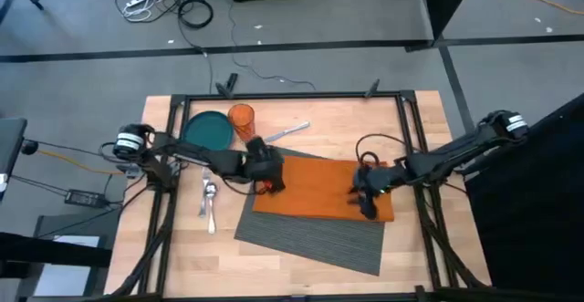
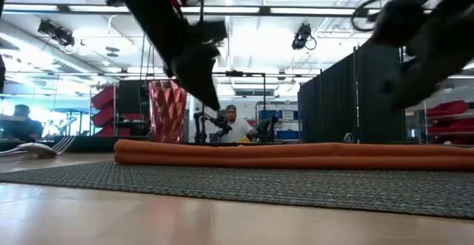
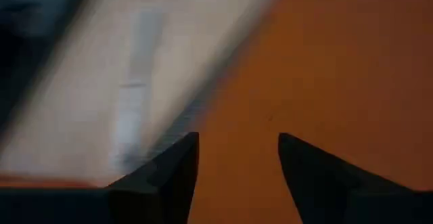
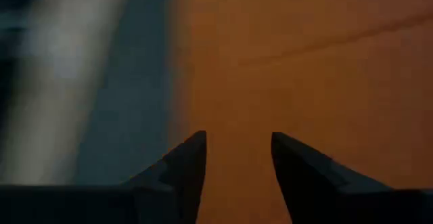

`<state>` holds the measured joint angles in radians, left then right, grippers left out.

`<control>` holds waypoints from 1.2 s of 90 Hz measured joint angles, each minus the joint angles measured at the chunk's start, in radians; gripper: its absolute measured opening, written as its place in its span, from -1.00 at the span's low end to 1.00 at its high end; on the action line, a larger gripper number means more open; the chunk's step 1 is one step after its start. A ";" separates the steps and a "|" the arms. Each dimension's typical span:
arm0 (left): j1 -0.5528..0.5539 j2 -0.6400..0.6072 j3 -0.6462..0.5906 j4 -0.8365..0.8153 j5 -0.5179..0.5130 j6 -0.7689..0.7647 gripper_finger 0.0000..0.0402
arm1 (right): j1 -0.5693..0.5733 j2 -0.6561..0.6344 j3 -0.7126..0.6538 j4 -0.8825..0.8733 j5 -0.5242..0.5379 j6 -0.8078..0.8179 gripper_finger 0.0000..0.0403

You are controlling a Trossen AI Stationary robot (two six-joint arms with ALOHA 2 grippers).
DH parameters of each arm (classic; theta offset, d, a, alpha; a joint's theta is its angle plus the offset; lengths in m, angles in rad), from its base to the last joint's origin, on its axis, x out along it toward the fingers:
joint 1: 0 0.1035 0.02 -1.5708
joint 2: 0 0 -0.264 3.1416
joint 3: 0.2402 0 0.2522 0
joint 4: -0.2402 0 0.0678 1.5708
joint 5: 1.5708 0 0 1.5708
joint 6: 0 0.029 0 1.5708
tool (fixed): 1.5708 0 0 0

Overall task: Set table place
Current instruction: Fold the orange table napkin on the black placemat

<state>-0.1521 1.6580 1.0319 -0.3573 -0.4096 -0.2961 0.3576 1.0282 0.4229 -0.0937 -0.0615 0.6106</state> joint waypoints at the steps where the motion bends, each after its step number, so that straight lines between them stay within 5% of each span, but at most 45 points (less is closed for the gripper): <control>1: -0.009 0.001 -0.001 0.000 0.020 -0.001 -0.07 | 0.011 -0.003 0.000 -0.003 -0.005 0.011 -0.29; 10: -0.091 0.032 -0.026 0.024 0.113 -0.025 -0.07 | 0.136 0.000 -0.032 -0.049 0.082 0.065 -0.29; 29: -0.176 0.073 -0.105 0.045 0.101 -0.082 -0.07 | 0.277 0.088 -0.072 -0.083 0.288 0.147 -0.31; 65: -0.205 0.065 -0.160 0.032 0.070 -0.178 -0.07 | 0.356 0.161 -0.066 -0.174 0.299 0.218 -0.33; 88: -0.239 0.002 -0.010 -0.048 0.071 -0.084 -0.07 | 0.356 0.036 0.063 -0.238 0.211 0.153 -0.34; 108: -0.300 0.033 0.011 -0.131 0.083 -0.026 -0.07 | 0.475 0.041 0.098 -0.368 0.179 0.285 -0.35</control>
<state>-0.4526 1.6908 1.0431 -0.4881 -0.3262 -0.3225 0.8324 1.0689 0.5214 -0.4616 0.1173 0.8952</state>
